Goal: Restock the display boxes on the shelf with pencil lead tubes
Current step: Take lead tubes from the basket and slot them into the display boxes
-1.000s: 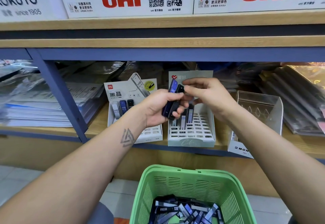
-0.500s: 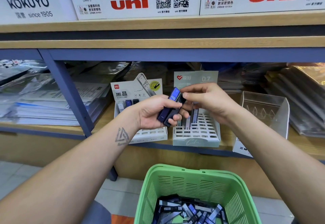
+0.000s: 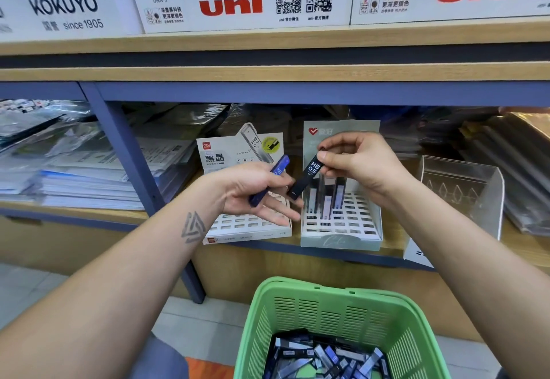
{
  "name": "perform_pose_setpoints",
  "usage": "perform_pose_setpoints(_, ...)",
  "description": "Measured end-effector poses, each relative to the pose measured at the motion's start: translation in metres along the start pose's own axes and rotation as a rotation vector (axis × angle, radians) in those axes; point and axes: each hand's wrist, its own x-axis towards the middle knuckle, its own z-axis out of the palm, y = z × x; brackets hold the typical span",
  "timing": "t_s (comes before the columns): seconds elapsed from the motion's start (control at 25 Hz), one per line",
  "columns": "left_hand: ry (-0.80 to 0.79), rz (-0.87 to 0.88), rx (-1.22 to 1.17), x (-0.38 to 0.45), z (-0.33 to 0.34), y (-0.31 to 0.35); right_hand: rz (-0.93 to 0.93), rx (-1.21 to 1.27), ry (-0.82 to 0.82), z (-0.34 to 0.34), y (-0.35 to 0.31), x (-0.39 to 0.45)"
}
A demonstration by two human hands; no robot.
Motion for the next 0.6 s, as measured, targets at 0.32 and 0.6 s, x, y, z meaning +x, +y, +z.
perform_pose_setpoints(0.32,0.507,-0.077,0.144,-0.009,-0.062,-0.006,-0.161,-0.319,-0.023,0.06,0.012,0.016)
perform_pose_setpoints(0.6,0.666,0.025,0.047,-0.025,-0.104,-0.034,-0.293,-0.561,-0.005,0.112,0.041,0.038)
